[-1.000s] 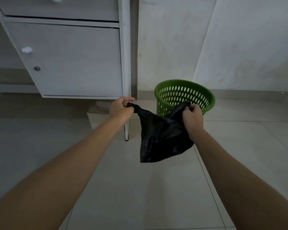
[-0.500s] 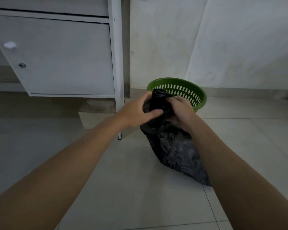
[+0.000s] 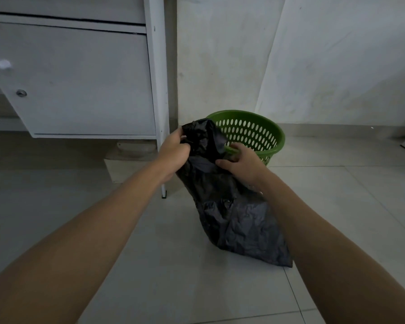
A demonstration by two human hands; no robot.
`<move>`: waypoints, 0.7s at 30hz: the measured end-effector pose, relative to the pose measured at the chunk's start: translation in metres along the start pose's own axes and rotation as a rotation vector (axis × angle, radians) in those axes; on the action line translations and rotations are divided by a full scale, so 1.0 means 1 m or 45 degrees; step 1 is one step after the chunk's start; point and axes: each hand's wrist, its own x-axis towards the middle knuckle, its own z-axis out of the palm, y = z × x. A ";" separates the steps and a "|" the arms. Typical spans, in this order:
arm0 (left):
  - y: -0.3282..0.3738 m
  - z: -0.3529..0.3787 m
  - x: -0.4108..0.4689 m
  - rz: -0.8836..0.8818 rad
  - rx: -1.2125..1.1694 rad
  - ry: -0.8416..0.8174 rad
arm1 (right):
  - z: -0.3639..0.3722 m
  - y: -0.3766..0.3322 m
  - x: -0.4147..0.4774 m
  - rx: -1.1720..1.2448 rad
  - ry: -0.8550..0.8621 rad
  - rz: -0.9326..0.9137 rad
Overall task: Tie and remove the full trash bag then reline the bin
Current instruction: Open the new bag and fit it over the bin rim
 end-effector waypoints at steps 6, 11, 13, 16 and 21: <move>-0.013 -0.002 0.007 -0.077 0.042 0.227 | 0.002 0.001 0.001 0.711 0.105 0.135; -0.027 -0.012 0.012 -0.145 0.095 0.577 | -0.013 0.008 0.011 1.079 0.456 0.340; -0.032 -0.016 0.015 -0.156 0.159 0.593 | -0.016 0.014 0.013 1.009 0.532 0.387; -0.035 -0.019 0.016 -0.136 0.262 0.553 | -0.017 0.018 0.014 0.953 0.634 0.421; -0.034 -0.013 0.017 -0.056 0.372 0.544 | -0.033 0.016 0.015 1.030 0.659 0.604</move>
